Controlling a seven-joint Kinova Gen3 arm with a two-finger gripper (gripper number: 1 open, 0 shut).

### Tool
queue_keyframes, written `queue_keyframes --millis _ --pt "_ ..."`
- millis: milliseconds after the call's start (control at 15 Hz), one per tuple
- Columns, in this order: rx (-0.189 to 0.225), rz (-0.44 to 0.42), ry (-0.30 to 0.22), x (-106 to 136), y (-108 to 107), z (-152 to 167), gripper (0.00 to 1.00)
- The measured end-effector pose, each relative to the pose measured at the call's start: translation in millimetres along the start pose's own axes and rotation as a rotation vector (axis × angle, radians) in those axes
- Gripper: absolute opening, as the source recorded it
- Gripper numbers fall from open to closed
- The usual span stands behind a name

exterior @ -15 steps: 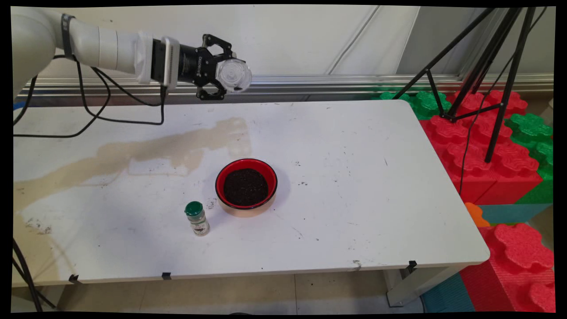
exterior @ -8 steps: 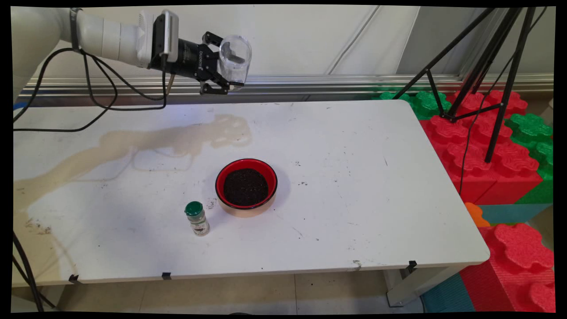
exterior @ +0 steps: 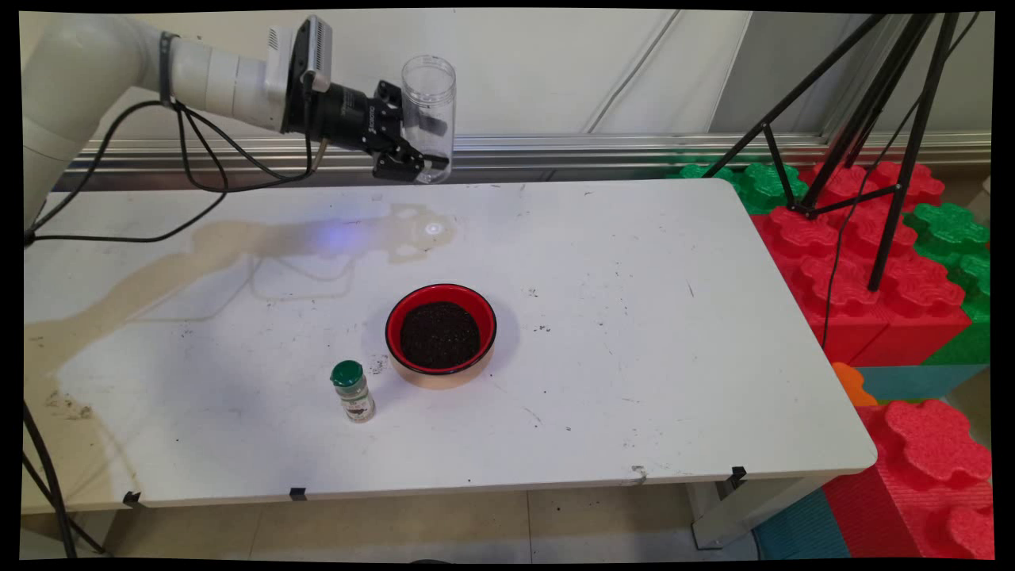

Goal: Pour the black seasoning powder in the red bowl, then place the picked object on the table

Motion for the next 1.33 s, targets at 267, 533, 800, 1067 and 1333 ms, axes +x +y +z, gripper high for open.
queue_keyframes --millis 267,533,800,1067,1333 --pt "-0.036 -0.158 0.023 -21.3 2.8 17.2 0.00" --pt "-0.052 -0.277 0.025 -42.5 11.1 33.0 0.00" --pt "-0.064 -0.356 0.016 -61.6 20.5 45.7 0.00" --pt "-0.073 -0.409 0.000 -80.9 29.6 56.8 0.00" --pt "-0.079 -0.435 -0.019 -98.9 37.5 65.4 0.00"
